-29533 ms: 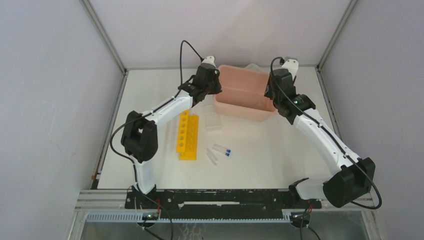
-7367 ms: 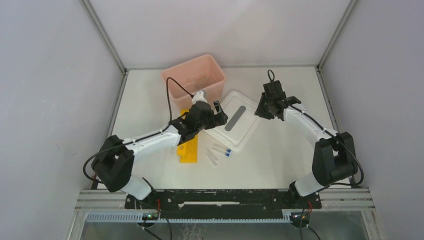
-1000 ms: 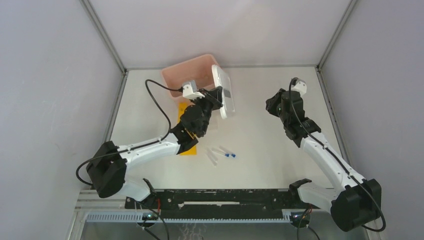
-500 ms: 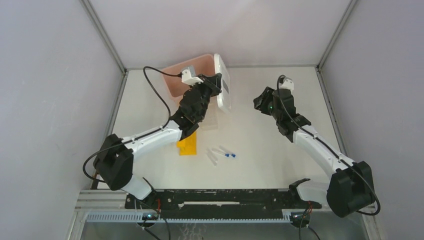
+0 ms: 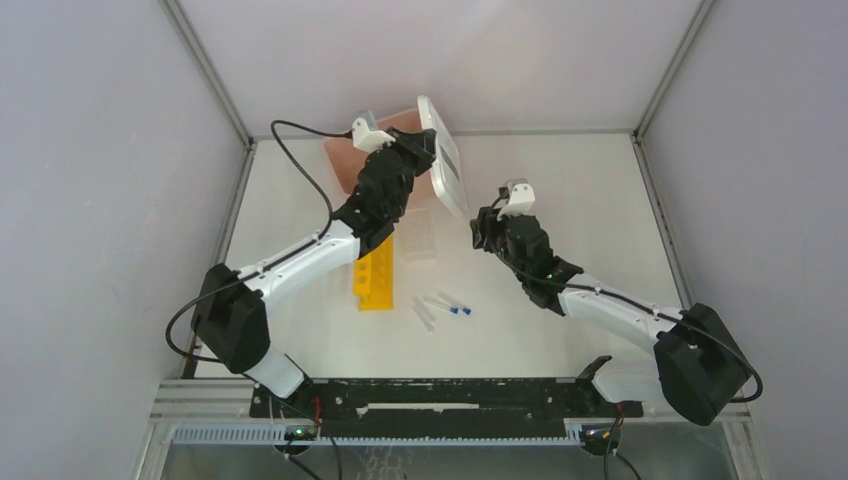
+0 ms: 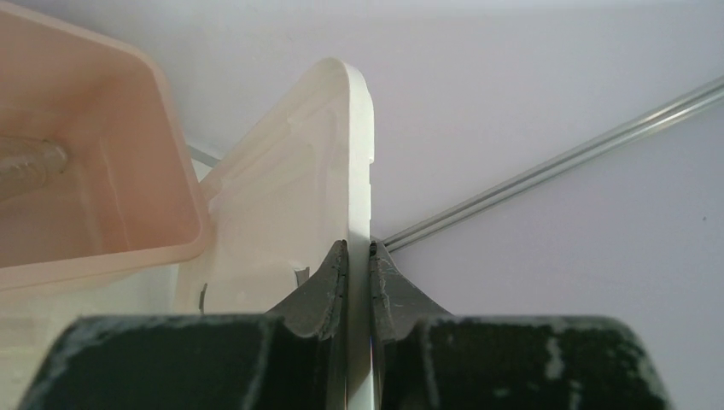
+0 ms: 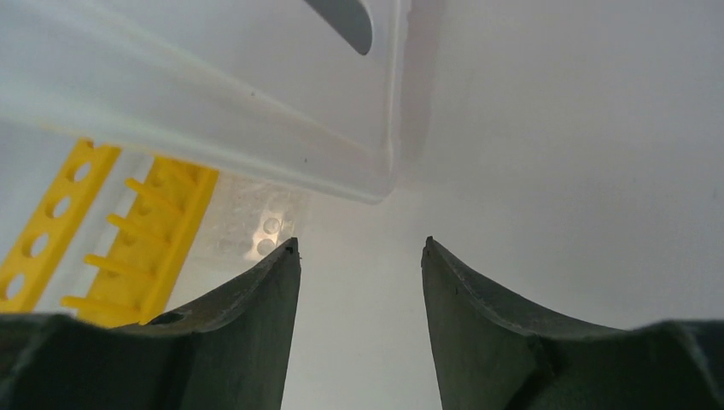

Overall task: Organize the chemistry lab equipment
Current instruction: Pick up the storage box lid at the center of the board.

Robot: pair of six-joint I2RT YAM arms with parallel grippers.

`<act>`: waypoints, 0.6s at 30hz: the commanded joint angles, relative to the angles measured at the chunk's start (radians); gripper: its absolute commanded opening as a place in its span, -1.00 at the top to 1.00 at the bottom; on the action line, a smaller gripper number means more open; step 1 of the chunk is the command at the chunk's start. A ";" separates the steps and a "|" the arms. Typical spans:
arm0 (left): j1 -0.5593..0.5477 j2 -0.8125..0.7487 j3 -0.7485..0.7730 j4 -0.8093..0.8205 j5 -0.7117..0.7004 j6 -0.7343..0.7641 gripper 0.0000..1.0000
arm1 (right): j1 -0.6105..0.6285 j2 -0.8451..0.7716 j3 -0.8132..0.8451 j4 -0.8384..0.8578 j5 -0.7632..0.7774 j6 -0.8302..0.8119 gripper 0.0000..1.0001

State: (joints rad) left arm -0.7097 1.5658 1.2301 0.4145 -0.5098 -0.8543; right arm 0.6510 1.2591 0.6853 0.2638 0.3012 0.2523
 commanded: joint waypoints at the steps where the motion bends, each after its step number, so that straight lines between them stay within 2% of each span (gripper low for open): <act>1: 0.030 -0.035 0.101 -0.095 0.018 -0.139 1.00 | 0.068 -0.001 -0.040 0.244 0.137 -0.176 -0.22; 4: 0.041 -0.036 0.120 -0.128 0.032 -0.183 1.00 | 0.107 0.004 -0.058 0.319 0.156 -0.244 -0.22; 7: 0.053 -0.038 0.122 -0.143 0.046 -0.231 1.00 | 0.127 -0.016 -0.054 0.302 0.153 -0.207 -0.21; 12: 0.091 -0.051 0.083 -0.133 0.072 -0.322 1.00 | 0.112 -0.115 -0.061 0.162 0.183 0.139 -0.10; 15: 0.114 -0.065 0.057 -0.122 0.082 -0.377 1.00 | 0.061 -0.156 -0.078 0.107 0.125 0.342 -0.10; 18: 0.132 -0.073 0.034 -0.106 0.097 -0.434 1.00 | -0.017 -0.179 -0.136 0.132 -0.014 0.550 -0.11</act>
State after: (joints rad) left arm -0.6052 1.5589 1.2861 0.2405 -0.4400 -1.1770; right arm 0.7136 1.1164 0.6056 0.4007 0.4141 0.4591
